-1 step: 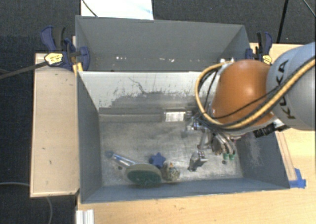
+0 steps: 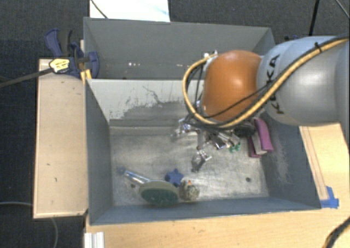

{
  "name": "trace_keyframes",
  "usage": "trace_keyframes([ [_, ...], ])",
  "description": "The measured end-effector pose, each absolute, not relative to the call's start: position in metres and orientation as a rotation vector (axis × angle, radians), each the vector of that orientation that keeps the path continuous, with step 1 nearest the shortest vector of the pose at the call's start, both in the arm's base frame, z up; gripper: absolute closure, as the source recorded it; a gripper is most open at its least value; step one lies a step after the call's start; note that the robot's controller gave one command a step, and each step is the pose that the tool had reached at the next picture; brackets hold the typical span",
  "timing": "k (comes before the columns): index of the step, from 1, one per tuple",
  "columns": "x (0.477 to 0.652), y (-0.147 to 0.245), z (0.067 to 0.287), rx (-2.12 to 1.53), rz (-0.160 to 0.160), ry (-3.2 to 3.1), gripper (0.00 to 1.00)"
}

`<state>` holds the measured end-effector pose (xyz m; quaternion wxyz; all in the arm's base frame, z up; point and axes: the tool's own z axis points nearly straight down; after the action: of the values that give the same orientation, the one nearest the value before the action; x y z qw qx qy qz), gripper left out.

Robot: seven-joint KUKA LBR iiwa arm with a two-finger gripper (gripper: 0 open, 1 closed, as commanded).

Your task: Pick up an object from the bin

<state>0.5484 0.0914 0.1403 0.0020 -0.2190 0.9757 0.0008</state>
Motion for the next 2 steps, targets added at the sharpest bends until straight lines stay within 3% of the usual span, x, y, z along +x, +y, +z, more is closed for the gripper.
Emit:
trace_keyframes([
  [1,0.5199,0.1034,0.0919,-0.465,-0.001,3.084,0.0],
  [2,0.5131,0.1034,0.0841,-0.466,0.001,3.104,1.0],
])
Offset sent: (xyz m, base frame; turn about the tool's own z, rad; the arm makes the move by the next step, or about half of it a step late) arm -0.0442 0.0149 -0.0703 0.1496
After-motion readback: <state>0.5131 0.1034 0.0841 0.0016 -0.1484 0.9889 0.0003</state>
